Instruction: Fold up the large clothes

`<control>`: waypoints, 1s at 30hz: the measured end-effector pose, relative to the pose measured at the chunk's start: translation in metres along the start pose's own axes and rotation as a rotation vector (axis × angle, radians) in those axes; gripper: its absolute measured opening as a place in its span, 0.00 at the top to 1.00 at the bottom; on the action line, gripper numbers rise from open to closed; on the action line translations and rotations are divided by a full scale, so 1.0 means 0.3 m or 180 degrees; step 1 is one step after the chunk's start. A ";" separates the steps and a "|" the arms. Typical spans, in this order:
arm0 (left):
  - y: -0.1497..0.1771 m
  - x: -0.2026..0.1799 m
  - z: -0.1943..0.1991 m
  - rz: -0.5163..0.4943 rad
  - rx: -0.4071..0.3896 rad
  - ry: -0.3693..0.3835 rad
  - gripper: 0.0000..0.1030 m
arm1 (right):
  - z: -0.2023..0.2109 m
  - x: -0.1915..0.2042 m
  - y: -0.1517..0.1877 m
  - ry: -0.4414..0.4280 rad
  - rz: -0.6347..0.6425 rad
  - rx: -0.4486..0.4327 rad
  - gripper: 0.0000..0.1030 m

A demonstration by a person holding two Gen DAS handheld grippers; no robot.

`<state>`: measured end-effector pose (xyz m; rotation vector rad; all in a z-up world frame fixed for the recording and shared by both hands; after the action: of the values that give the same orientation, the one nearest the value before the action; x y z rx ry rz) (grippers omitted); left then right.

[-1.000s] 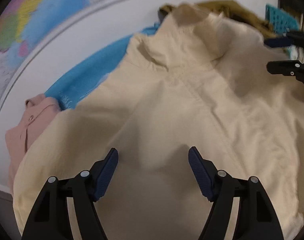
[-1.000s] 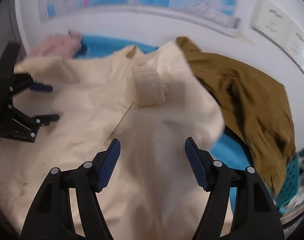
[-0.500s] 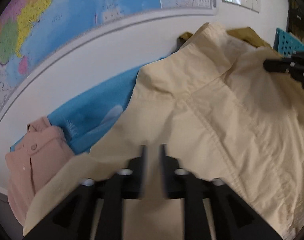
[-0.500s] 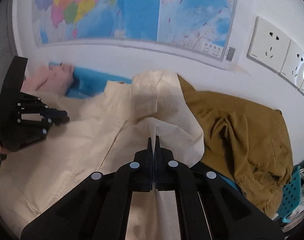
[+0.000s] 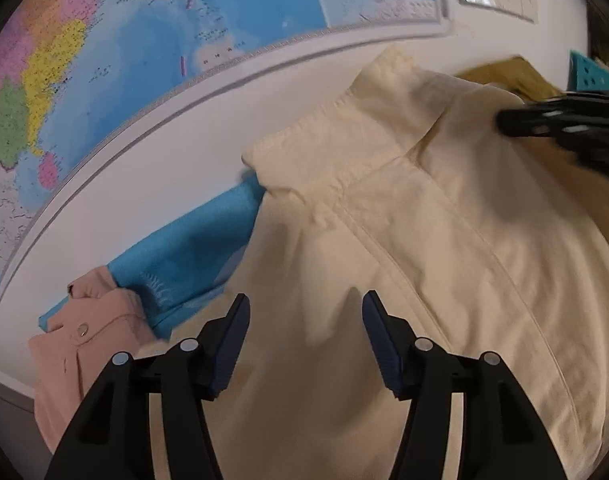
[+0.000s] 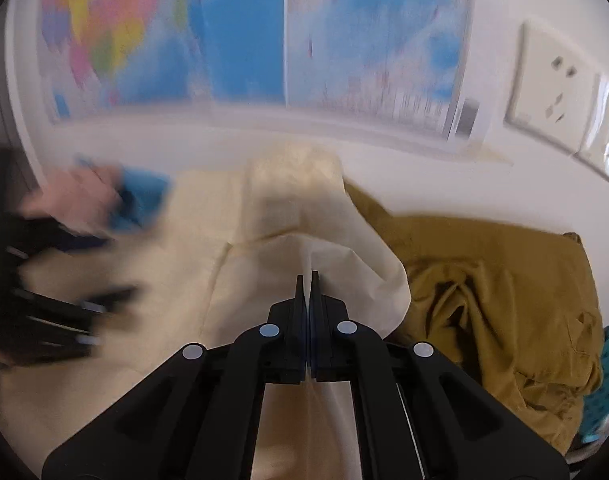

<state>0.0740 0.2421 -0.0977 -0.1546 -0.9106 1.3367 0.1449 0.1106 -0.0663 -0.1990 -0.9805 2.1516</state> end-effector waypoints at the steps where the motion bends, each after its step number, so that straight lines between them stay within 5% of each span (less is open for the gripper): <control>1: -0.018 -0.013 -0.013 -0.0038 -0.0005 -0.0048 0.45 | -0.031 -0.013 0.026 0.0053 0.0020 0.0059 0.98; 6: 0.116 0.019 0.090 -0.0069 -0.0076 0.0013 0.36 | -0.038 0.011 0.058 0.0352 0.0481 0.0224 0.86; 8: 0.168 0.047 0.143 -0.0005 -0.0114 0.0056 0.32 | 0.066 0.019 0.042 0.0226 0.0307 0.0066 0.47; 11: 0.266 0.080 0.237 0.0167 -0.0167 0.0179 0.29 | 0.305 0.042 0.056 0.0105 0.0332 -0.0222 0.35; 16: 0.463 0.092 0.406 0.0622 -0.0129 0.0616 0.24 | 0.638 0.039 0.335 -0.0425 -0.0030 -0.0204 0.30; 23: 0.719 0.088 0.559 0.1256 0.0017 0.1421 0.20 | 0.796 0.005 0.884 -0.0767 -0.1061 0.0092 0.08; 27: 0.785 0.031 0.662 0.1213 -0.0059 0.1883 0.11 | 0.748 0.015 0.972 -0.1059 -0.1385 0.0039 0.08; 30: 0.828 -0.019 0.703 0.1113 -0.0071 0.1923 0.07 | 0.683 0.041 0.980 -0.1200 -0.1433 0.0032 0.25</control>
<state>-0.2512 0.2234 -0.1056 -0.7204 -0.3919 1.4779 -0.1175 -0.1259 -0.1286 0.4122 -1.0990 1.8043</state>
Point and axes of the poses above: each gripper's, at about its wrist camera, not at the fingertips, and z roughly against the way its jaws point, x to its left, y to its underside, the point moved 9 cm from there along -z, roughly the way its jaws point, and after that the axes turned 15 degrees about -y, right-handed, at the moved point
